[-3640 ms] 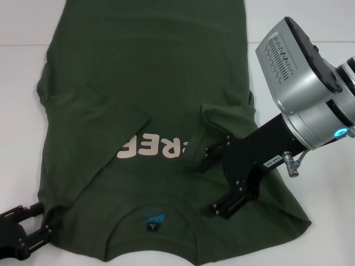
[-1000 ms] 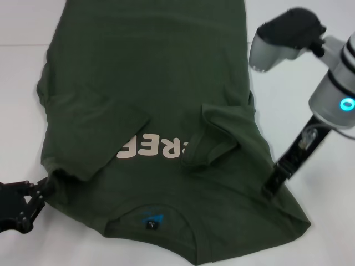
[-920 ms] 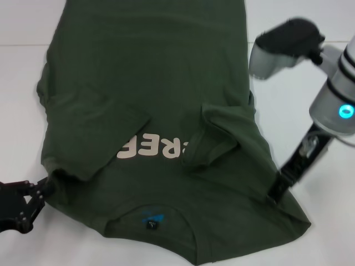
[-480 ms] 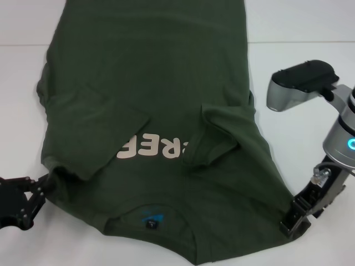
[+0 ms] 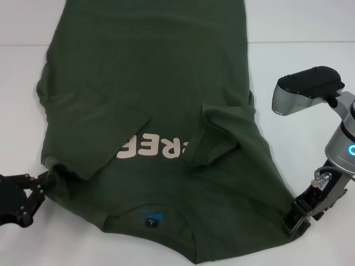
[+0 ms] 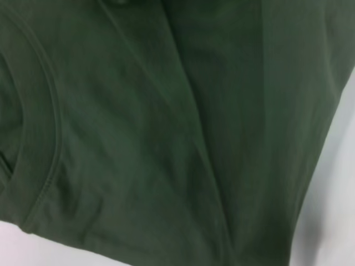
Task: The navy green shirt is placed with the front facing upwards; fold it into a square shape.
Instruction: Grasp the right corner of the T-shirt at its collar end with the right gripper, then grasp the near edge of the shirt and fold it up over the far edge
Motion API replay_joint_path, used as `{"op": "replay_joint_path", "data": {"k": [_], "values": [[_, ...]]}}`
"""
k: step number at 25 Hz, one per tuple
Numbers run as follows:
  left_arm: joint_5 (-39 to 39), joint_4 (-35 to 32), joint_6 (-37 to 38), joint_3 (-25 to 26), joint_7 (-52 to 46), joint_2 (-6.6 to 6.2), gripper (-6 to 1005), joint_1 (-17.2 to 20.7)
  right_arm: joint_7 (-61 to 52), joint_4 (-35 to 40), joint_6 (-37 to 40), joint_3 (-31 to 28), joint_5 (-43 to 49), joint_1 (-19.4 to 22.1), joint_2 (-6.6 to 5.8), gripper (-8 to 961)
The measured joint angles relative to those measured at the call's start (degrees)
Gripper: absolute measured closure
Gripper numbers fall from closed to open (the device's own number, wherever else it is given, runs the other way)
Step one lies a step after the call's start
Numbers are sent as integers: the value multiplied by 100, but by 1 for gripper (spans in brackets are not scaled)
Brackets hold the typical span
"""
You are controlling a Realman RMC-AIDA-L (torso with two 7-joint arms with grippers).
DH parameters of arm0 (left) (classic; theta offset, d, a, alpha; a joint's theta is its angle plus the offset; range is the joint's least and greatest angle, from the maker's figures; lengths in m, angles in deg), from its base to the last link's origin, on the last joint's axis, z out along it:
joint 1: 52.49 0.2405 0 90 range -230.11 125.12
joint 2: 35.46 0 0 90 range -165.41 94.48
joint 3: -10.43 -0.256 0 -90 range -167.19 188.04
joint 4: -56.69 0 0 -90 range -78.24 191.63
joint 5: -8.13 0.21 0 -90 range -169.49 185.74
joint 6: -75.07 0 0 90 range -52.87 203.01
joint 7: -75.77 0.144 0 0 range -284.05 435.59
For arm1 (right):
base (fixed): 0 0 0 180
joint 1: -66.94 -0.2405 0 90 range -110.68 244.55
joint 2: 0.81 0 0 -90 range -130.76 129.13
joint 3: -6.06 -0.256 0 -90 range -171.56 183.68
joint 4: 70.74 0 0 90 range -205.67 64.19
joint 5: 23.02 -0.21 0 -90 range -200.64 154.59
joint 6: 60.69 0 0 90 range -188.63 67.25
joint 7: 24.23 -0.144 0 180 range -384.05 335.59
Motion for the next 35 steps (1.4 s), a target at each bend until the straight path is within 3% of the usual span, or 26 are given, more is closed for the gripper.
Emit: {"op": "replay_joint_path", "data": {"k": [7, 18, 28, 35], "values": [[0, -21, 1, 38, 2, -7, 982, -3, -32, -122, -118, 129, -134, -3, 4, 208], [-48, -6, 2, 36, 2, 12, 982, -2, -35, -98, -133, 97, -151, -72, -14, 692], [-38, -64, 11, 7, -268, 10, 981, 5, 176, 177, -270, 118, -285, 182, -12, 920], [114, -540, 461, -23, -899, 8, 981, 127, 553, 987, 155, 171, -547, 509, -43, 942]]}}
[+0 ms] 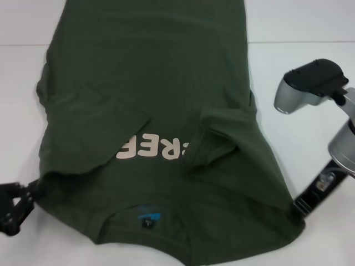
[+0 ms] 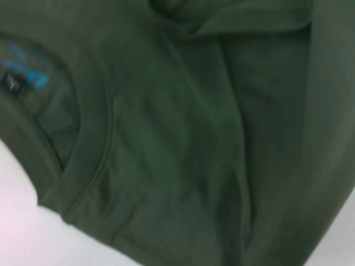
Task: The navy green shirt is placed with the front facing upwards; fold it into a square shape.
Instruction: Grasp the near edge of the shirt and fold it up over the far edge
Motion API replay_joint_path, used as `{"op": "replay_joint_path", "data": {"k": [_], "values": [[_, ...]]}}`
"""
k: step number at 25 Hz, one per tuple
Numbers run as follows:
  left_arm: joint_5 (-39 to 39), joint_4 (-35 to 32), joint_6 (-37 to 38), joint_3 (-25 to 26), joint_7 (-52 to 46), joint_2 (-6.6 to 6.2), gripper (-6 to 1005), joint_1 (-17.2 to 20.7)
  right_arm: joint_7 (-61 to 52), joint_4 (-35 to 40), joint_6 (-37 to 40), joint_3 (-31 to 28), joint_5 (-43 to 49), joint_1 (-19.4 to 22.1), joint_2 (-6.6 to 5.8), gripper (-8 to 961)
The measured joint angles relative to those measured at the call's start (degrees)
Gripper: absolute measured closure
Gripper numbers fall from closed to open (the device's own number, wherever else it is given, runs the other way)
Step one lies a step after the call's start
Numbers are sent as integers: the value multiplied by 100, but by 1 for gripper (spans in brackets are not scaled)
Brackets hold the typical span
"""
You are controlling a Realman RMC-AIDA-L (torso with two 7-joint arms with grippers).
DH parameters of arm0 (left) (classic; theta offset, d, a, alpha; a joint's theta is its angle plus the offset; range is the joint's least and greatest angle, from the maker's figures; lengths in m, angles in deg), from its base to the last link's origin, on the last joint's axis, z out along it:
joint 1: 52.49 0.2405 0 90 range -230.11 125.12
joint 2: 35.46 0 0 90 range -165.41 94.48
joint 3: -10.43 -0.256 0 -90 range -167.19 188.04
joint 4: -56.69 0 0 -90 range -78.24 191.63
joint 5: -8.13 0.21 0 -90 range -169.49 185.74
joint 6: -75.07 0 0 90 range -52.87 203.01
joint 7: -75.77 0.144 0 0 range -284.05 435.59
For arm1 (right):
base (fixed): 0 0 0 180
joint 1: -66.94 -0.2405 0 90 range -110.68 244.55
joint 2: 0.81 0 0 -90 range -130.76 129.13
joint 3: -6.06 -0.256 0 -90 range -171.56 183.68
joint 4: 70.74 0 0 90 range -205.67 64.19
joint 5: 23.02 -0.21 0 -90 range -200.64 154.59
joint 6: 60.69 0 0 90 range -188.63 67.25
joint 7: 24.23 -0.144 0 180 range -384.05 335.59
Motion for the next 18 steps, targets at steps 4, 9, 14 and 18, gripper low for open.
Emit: {"op": "replay_joint_path", "data": {"k": [4, 9, 14, 18], "values": [[182, -421, 281, -12, -514, 1, 981, 79, 253, 158, 425, -9, 10, 32, -13, 942], [901, -969, 615, -117, -1295, 12, 981, 115, 581, 257, 855, 116, 16, 36, -3, 943], [1402, -1087, 930, -156, -1552, 16, 981, 108, 765, 340, 1070, 238, 15, 68, -10, 943], [1506, -1179, 1175, -139, -1605, 20, 981, 103, 865, 394, 1071, 294, 11, 79, -14, 942]]}}
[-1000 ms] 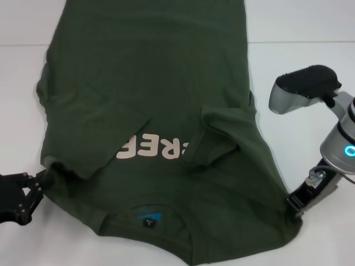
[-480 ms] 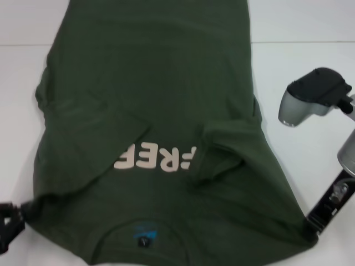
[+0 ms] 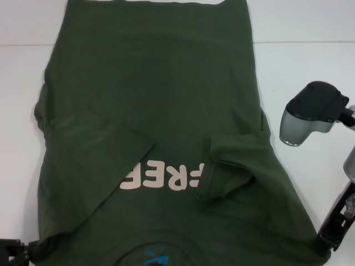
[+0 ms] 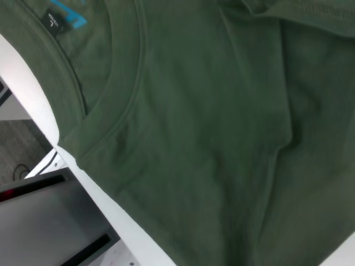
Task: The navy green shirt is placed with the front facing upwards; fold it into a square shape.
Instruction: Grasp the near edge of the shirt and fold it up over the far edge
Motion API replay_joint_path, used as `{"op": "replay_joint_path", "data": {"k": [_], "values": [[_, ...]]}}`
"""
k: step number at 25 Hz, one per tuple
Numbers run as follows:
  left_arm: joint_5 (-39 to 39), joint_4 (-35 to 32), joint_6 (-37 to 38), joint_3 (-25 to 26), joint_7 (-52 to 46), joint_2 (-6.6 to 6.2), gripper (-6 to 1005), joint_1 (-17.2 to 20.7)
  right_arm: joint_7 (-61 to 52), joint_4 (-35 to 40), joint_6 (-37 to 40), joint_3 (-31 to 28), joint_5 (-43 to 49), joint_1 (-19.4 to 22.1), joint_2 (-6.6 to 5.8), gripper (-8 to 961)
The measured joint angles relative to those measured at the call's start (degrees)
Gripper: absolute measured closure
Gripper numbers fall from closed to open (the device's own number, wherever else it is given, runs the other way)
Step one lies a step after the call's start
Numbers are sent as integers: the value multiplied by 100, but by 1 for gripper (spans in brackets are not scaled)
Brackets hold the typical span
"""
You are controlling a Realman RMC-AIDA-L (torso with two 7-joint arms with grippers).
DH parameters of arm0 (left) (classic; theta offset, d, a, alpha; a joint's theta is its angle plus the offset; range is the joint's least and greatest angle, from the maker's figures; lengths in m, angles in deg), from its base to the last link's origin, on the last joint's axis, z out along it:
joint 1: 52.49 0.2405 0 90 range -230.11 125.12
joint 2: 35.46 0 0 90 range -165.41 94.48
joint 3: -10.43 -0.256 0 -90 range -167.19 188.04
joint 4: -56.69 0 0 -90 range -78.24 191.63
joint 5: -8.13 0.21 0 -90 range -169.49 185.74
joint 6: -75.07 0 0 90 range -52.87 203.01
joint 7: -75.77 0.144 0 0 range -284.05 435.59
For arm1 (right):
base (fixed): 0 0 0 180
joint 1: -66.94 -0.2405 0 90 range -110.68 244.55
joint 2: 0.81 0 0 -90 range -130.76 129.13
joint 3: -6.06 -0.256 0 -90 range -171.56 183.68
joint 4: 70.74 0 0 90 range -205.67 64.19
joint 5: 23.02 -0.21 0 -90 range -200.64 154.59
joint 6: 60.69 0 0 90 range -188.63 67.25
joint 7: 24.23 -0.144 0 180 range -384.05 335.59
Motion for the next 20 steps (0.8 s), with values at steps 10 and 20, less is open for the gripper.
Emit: {"op": "replay_joint_path", "data": {"k": [10, 20], "values": [[-314, 136, -58, 433, -160, -23, 981, -393, 882, 712, -627, -890, 135, 57, -15, 942], [-593, 163, -409, 588, -592, -8, 981, -1018, 1133, 776, -1866, -1479, 108, 83, 0, 943]]}}
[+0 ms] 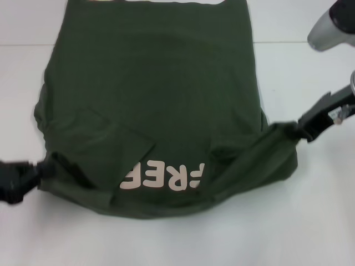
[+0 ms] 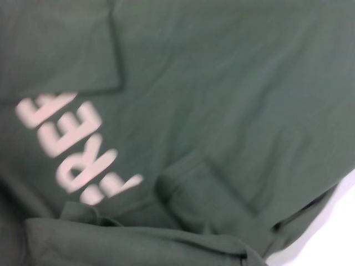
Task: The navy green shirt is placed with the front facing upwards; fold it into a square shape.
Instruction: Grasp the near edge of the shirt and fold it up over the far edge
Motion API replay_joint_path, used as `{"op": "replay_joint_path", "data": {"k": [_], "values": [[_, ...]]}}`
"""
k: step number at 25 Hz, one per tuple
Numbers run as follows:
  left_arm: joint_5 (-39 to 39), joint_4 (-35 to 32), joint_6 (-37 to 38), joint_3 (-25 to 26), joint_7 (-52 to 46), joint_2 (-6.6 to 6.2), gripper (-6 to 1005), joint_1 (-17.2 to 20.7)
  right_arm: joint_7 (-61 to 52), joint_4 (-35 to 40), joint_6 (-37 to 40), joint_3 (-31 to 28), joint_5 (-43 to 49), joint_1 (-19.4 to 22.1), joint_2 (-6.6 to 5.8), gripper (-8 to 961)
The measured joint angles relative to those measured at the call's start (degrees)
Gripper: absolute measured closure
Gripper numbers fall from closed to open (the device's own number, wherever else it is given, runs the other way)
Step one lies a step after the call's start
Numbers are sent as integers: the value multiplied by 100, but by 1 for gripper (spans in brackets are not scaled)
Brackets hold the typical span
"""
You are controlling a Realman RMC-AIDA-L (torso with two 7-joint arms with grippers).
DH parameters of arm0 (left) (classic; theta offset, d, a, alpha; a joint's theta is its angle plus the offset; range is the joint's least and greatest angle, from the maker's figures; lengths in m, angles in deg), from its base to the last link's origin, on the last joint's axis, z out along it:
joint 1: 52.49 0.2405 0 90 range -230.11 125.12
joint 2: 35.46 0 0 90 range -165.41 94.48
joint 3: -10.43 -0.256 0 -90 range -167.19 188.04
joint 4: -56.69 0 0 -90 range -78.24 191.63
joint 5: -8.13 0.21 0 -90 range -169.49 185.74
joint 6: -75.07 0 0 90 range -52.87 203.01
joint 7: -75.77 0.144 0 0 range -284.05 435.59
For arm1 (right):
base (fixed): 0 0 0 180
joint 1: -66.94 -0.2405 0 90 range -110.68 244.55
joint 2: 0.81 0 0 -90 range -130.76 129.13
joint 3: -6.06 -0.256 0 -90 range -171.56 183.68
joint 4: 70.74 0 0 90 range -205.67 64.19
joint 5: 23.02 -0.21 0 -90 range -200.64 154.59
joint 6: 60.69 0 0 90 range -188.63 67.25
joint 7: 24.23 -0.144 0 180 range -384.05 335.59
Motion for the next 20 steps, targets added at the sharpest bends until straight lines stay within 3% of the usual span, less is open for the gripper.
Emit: {"op": "replay_joint_path", "data": {"k": [10, 20], "values": [[-355, 496, -1158, -134, 83, 9, 981, -730, 527, -244, -1196, -578, -402, 106, -11, 943], [-1075, 973, -2865, -1073, 335, 8, 981, -1038, 784, -1131, -2746, -774, -749, 166, -24, 943]]}}
